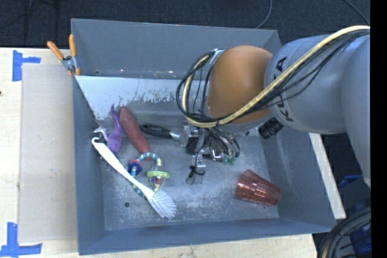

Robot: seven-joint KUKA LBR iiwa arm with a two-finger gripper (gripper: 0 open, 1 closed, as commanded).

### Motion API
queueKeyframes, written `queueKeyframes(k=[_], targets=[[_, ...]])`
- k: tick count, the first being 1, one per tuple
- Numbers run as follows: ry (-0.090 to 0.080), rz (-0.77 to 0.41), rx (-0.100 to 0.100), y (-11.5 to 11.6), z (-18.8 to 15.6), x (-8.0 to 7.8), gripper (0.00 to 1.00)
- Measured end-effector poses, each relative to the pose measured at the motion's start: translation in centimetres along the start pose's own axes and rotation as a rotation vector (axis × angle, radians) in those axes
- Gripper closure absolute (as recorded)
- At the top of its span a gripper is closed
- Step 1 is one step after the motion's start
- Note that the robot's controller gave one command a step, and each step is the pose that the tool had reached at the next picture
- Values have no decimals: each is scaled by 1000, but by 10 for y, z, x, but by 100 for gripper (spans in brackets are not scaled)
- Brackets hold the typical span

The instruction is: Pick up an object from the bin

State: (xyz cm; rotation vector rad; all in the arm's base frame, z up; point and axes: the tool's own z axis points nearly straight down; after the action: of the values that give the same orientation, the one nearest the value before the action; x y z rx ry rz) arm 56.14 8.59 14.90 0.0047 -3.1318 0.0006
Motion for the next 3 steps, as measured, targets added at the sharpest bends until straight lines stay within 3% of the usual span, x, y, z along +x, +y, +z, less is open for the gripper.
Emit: queueKeyframes(k=[1,2,3], targets=[[-8,2,-1,0,-4,-2,0],[-12,52,0,25,26,-17,0],[-5,186,0,68,58,-23,0]])
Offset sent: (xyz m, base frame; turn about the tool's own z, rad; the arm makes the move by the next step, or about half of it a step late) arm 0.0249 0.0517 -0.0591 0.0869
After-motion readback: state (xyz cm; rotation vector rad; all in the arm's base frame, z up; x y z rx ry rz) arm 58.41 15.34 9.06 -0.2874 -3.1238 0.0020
